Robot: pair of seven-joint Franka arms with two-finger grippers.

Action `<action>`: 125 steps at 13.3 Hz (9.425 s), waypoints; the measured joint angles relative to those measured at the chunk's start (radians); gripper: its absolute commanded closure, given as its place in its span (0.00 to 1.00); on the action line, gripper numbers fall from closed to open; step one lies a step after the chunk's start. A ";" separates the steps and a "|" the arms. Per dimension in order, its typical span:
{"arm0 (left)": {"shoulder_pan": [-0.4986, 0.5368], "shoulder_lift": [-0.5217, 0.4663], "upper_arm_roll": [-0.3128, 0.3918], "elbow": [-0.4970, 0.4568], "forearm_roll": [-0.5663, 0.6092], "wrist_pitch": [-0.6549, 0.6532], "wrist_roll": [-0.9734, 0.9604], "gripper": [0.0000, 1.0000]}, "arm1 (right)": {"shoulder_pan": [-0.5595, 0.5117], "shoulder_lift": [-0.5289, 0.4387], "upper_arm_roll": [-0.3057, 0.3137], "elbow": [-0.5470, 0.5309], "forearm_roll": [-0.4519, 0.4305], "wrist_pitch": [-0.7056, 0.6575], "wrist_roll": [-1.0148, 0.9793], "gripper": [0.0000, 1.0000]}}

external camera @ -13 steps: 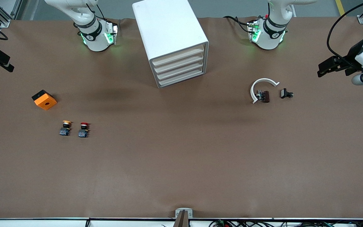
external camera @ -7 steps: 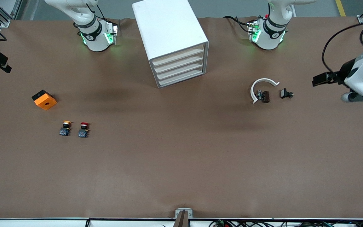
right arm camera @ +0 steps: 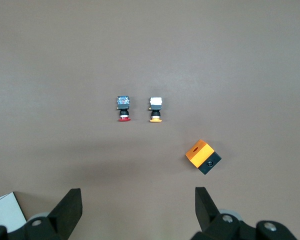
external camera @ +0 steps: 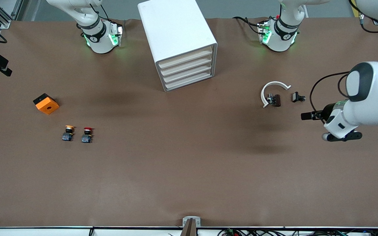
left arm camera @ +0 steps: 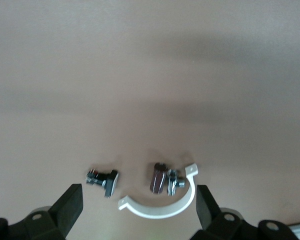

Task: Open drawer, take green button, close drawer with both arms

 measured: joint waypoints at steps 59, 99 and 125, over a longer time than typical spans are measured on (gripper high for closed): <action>-0.401 0.684 -0.305 0.226 -0.655 -0.381 -2.049 0.97 | 0.404 0.307 0.022 0.115 0.149 0.061 1.078 0.00; -0.191 0.668 -0.196 0.413 -0.753 -0.329 -1.920 0.00 | 0.997 0.702 0.020 -0.011 0.003 0.646 1.746 0.00; -0.339 0.463 -0.210 0.428 0.059 0.203 -0.817 0.00 | 0.621 0.469 -0.003 0.112 0.067 0.137 0.978 1.00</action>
